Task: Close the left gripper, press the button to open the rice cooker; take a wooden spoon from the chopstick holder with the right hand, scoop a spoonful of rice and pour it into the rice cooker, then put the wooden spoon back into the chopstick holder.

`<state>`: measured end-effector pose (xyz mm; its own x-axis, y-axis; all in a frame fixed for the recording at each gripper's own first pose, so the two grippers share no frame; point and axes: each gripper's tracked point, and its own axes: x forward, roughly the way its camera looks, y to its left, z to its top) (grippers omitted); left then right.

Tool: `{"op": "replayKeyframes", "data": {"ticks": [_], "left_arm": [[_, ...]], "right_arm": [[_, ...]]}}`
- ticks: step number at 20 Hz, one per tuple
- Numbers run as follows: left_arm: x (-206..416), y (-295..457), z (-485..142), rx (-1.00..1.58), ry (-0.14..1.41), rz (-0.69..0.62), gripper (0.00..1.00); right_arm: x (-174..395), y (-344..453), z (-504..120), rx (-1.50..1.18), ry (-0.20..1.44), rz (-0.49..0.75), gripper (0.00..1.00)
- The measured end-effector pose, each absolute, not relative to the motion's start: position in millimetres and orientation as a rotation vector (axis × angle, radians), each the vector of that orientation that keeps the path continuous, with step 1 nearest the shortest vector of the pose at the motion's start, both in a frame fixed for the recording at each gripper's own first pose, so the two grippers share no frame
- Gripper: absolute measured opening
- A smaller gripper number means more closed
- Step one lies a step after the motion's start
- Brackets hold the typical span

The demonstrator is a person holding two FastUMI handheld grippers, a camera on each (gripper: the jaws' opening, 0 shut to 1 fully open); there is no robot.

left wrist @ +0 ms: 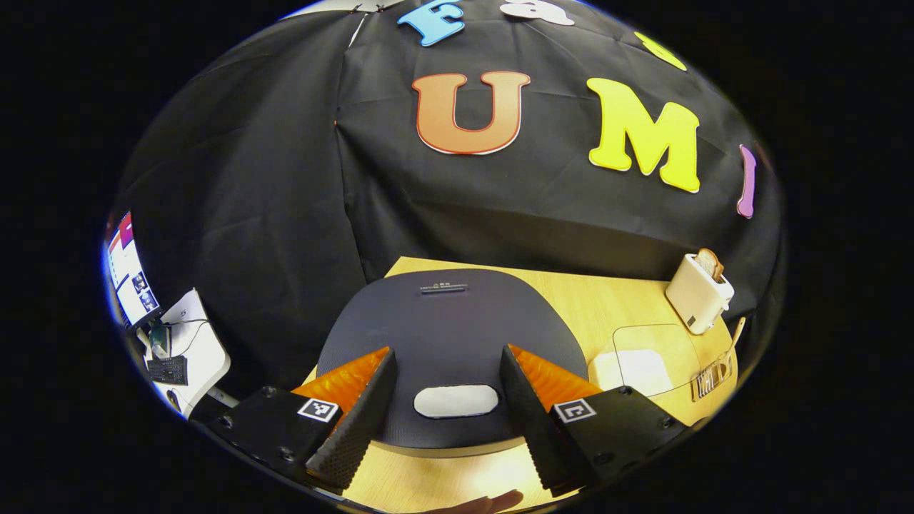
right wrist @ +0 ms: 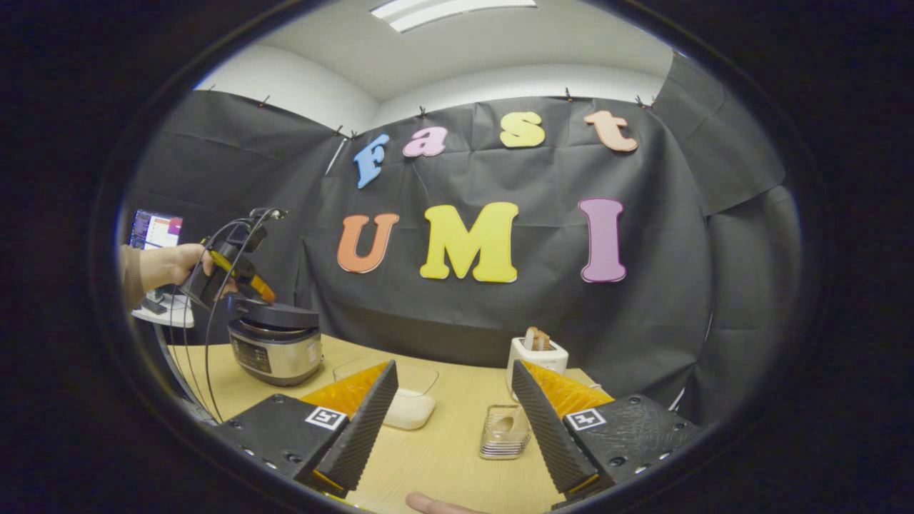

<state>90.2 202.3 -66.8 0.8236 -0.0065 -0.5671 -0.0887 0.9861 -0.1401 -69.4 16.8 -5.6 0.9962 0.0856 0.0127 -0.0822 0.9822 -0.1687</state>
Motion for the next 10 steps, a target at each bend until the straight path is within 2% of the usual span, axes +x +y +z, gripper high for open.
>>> {"op": "replayKeyframes", "data": {"ticks": [7,10], "left_arm": [[61,185,-80,-0.144,0.644,-0.003,0.94],[58,185,-81,-0.129,0.539,0.024,0.93]], "right_arm": [[-73,15,-2,-0.172,-0.029,0.085,0.95],[-73,14,-2,-0.165,-0.024,0.086,0.95]]}}
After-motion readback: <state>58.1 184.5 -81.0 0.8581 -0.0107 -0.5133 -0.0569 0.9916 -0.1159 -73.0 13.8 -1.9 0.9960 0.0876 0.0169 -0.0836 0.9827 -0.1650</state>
